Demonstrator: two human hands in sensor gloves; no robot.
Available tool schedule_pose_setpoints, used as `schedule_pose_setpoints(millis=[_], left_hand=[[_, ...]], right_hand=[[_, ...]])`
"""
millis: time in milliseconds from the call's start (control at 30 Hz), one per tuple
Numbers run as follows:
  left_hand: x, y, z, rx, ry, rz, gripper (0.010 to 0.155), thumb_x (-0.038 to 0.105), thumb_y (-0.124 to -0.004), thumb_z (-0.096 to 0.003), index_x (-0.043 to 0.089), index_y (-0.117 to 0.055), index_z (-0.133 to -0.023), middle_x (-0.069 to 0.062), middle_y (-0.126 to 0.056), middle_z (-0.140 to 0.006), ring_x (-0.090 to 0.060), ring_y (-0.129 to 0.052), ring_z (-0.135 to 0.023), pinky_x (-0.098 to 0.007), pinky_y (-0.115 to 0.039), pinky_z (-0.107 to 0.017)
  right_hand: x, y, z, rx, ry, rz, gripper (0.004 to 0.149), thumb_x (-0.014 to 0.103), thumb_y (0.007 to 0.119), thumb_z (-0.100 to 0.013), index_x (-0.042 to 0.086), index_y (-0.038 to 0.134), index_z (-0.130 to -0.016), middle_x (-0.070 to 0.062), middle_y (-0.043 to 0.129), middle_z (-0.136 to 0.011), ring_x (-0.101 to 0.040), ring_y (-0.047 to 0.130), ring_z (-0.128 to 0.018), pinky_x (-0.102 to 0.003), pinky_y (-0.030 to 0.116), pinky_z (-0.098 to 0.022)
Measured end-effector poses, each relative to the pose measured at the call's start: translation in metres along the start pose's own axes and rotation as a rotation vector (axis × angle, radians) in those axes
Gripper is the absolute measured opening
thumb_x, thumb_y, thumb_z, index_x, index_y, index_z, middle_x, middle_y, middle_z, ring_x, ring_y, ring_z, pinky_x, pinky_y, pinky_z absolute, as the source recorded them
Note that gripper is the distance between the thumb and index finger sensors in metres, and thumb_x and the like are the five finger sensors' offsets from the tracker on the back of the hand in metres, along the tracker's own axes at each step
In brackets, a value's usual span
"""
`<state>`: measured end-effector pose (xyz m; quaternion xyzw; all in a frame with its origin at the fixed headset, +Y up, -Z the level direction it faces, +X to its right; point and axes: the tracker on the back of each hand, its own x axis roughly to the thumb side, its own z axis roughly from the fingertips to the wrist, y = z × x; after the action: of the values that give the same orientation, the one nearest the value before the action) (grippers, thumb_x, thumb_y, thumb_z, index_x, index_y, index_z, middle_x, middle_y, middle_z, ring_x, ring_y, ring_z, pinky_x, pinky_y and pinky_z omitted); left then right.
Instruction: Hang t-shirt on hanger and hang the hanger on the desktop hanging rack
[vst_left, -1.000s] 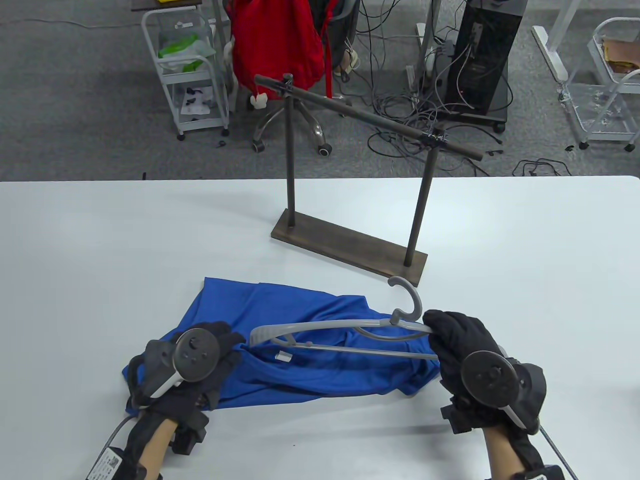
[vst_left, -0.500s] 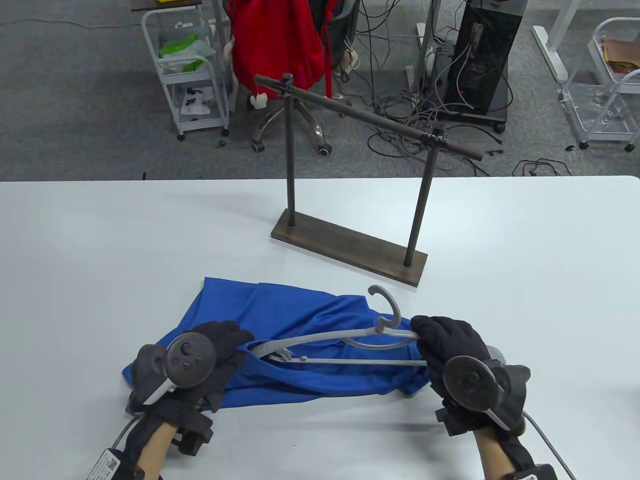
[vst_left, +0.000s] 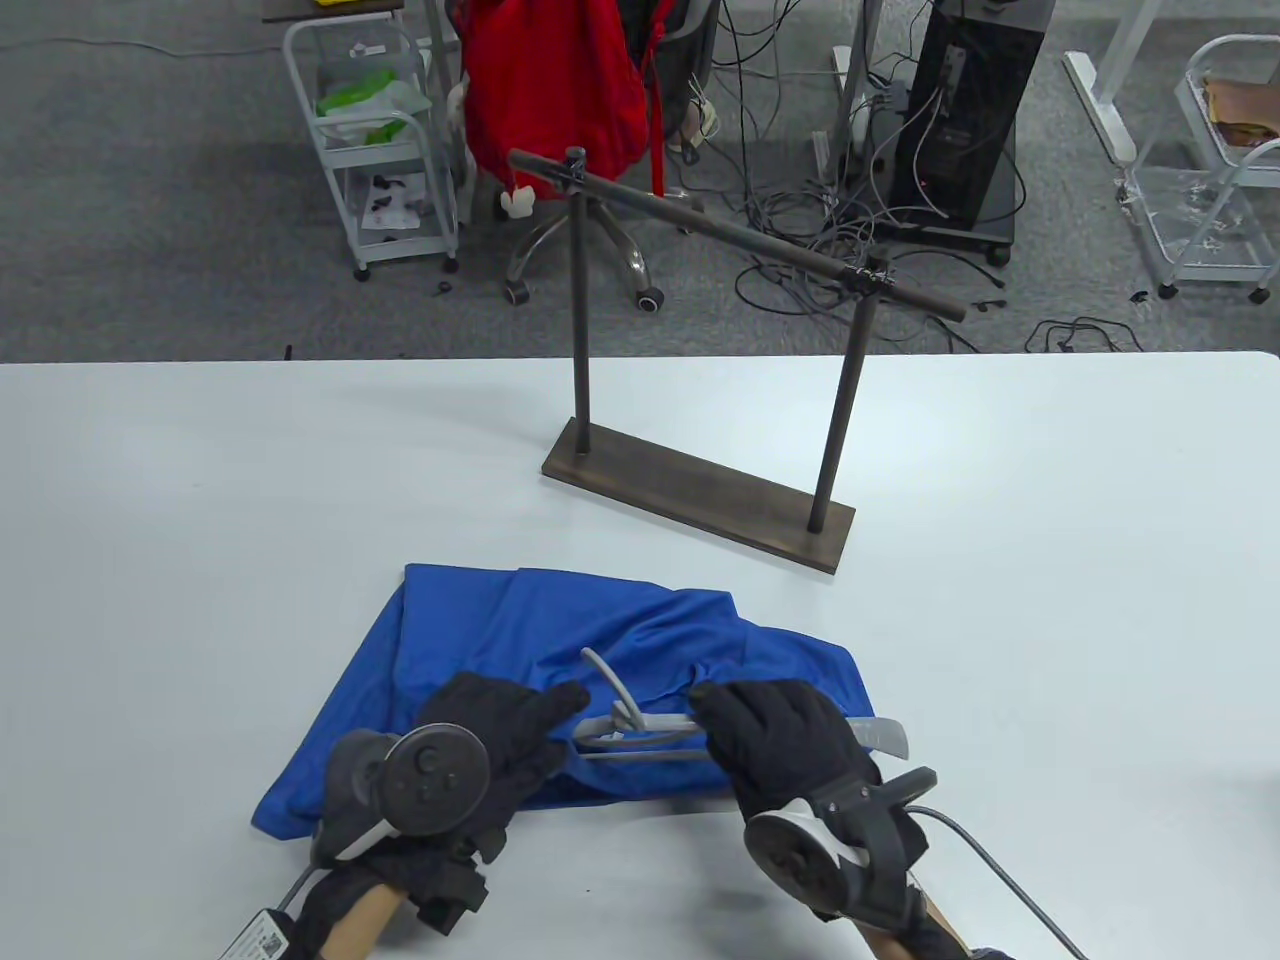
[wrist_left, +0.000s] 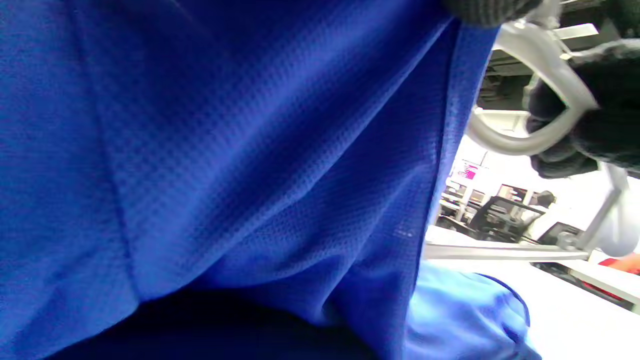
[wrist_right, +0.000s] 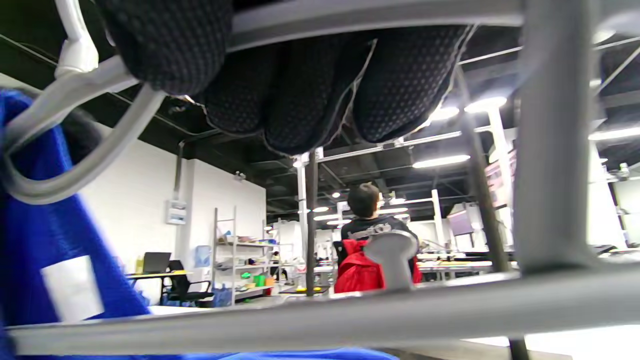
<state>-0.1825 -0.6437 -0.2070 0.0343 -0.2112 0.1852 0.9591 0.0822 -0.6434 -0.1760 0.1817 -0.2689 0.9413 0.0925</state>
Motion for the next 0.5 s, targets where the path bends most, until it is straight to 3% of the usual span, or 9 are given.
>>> schedule_pose_setpoints(millis=[300,500], left_hand=[[0.014,-0.004,0.003,0.017,-0.026,-0.058,0.056,0.060,-0.065,-0.0435,0.053,-0.065,-0.099,0.023,-0.086,-0.083,-0.009,-0.087,-0.081,-0.049,-0.063,-0.084],[0.014,0.002,0.006,0.137,0.021,-0.105,0.057,0.060,-0.064,-0.0437,0.051,-0.065,-0.100,0.021,-0.086,-0.080,-0.010,-0.087,-0.076,-0.048,-0.067,-0.080]], right_hand=[[0.009,0.005,0.002,0.017,-0.047,0.007,0.046,0.039,0.076,-0.047,0.037,0.070,-0.093,0.008,0.085,-0.087,-0.016,0.094,-0.078,-0.048,0.081,-0.067],[0.018,-0.006,0.008,-0.113,-0.124,0.092,0.059,0.047,0.070,-0.048,0.036,0.054,-0.103,0.005,0.064,-0.109,-0.022,0.073,-0.101,-0.052,0.066,-0.078]])
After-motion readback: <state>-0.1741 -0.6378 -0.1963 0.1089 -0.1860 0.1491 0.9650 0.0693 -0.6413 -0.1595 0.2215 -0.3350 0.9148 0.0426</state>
